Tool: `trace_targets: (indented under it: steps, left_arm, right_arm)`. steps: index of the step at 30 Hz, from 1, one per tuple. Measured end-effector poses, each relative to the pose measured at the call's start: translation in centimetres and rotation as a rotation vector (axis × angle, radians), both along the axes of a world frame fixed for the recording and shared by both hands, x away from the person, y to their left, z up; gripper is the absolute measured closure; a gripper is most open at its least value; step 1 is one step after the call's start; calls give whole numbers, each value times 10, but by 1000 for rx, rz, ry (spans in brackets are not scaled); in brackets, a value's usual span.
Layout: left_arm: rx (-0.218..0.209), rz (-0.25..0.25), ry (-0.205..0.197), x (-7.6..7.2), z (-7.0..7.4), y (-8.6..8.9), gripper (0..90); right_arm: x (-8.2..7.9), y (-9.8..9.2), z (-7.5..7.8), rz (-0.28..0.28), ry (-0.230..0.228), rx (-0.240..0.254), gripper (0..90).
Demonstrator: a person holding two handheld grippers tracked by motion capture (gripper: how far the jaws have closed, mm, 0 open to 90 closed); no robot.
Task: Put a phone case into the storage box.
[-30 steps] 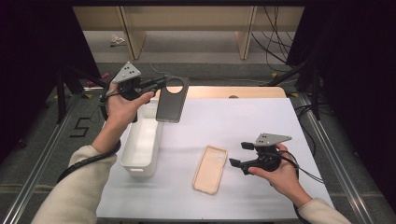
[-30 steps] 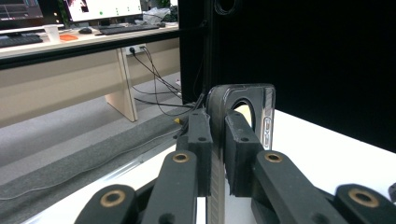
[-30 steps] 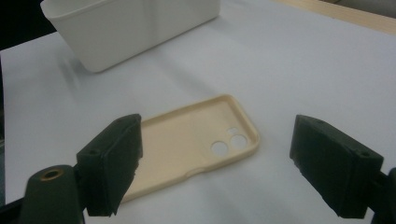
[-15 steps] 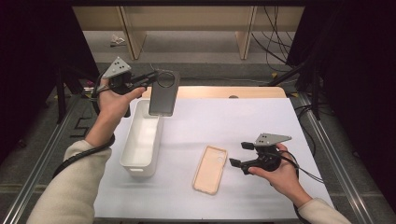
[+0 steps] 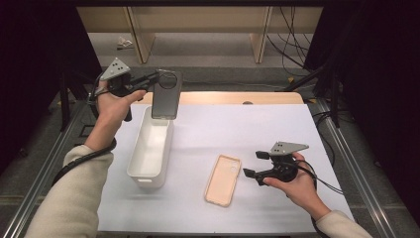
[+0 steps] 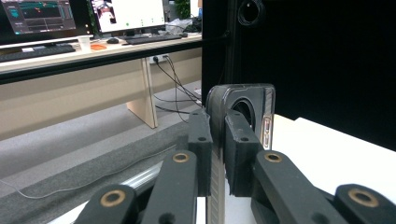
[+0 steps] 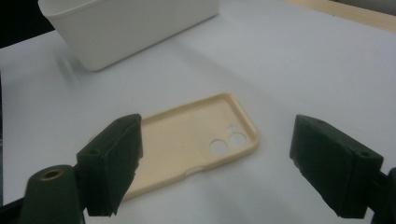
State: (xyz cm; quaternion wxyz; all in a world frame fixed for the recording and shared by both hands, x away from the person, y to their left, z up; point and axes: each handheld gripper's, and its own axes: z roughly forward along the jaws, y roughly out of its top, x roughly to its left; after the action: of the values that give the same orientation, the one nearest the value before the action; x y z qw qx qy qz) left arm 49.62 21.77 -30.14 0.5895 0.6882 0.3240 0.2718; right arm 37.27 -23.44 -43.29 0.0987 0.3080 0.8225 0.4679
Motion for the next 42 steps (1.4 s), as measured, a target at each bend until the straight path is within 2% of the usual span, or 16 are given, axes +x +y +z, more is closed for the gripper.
trace_targets:
  steps: [13, 20, 31, 42]
  left_arm:
    - [-14, 28, 0, 6, -1, 11, 819]
    - [26, 18, -32, 8, -2, 13, 818]
    - [8, 41, -15, 12, -10, 20, 818]
    - [12, 51, -13, 17, -14, 24, 818]
  right_arm:
    - [0, 0, 0, 0, 0, 1, 179]
    - [0, 0, 0, 4, -2, 3, 174]
    - [0, 0, 0, 3, -4, 4, 174]
    - [0, 0, 0, 5, -2, 4, 173]
